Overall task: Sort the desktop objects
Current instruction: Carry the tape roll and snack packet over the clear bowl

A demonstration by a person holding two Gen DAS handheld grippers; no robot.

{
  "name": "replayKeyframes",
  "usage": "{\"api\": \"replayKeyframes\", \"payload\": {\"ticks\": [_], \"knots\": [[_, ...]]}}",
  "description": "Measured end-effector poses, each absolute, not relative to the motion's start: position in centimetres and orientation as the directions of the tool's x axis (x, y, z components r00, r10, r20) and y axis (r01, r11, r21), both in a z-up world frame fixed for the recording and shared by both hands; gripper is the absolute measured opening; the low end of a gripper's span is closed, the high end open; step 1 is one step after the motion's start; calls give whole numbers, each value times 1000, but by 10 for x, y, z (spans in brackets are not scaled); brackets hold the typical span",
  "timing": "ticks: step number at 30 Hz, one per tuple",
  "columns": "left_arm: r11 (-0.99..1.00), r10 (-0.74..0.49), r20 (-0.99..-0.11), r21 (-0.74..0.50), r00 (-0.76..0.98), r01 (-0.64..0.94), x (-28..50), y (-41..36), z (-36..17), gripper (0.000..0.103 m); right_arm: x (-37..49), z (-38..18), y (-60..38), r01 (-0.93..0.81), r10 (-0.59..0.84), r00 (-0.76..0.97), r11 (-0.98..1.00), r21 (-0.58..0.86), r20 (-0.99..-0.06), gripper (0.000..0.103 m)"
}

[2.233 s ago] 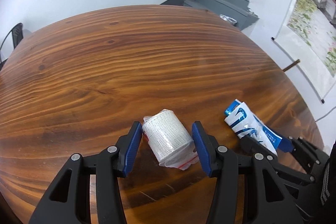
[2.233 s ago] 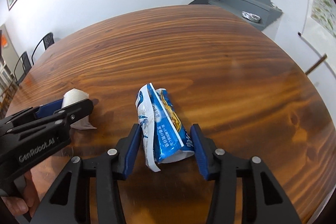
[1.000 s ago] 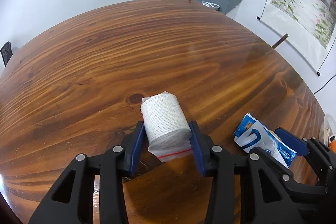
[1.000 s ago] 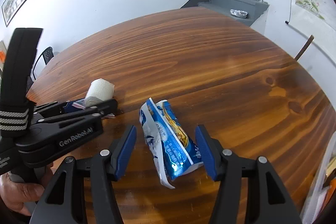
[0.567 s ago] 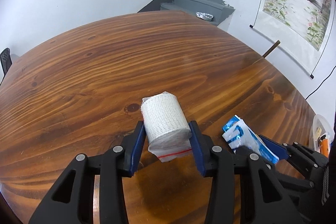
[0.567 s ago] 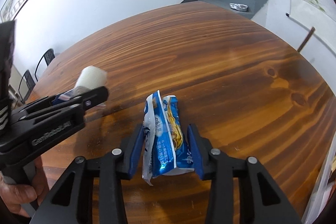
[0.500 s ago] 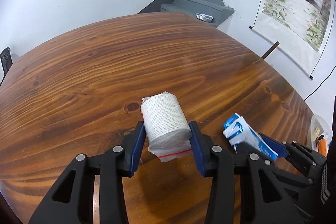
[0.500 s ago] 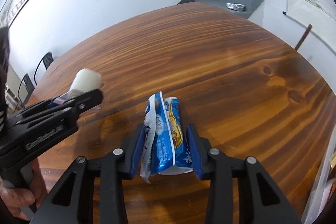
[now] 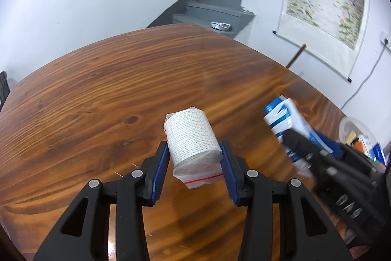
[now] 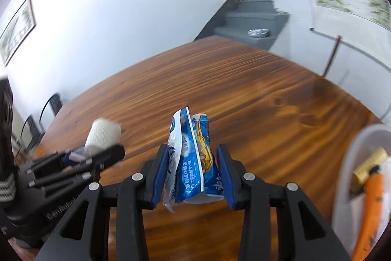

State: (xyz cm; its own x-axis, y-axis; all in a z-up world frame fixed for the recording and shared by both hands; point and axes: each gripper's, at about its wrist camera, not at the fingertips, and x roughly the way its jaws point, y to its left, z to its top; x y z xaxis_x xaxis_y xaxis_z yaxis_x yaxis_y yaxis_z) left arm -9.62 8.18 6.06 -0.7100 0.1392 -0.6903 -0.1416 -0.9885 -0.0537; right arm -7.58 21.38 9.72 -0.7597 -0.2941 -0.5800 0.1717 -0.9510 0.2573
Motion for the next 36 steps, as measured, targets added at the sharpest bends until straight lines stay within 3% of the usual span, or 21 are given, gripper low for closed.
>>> {"api": "replayKeyframes", "payload": {"ticks": [10,22,36], "knots": [[-952,267,-688,-81,-675,-295,-68,138,63,45,-25,111,286,70,-258,-804,-936,346,-536,44],[-893,399,-665,-126,-631,-432,-40,204,81,45,27,124,373,-62,-109,-873,-941,331,-475,44],[-818,474,-674,-100,-567,-566,-31,295,86,45,42,108,436,-179,-7,-854,-935,307,-520,44]]}}
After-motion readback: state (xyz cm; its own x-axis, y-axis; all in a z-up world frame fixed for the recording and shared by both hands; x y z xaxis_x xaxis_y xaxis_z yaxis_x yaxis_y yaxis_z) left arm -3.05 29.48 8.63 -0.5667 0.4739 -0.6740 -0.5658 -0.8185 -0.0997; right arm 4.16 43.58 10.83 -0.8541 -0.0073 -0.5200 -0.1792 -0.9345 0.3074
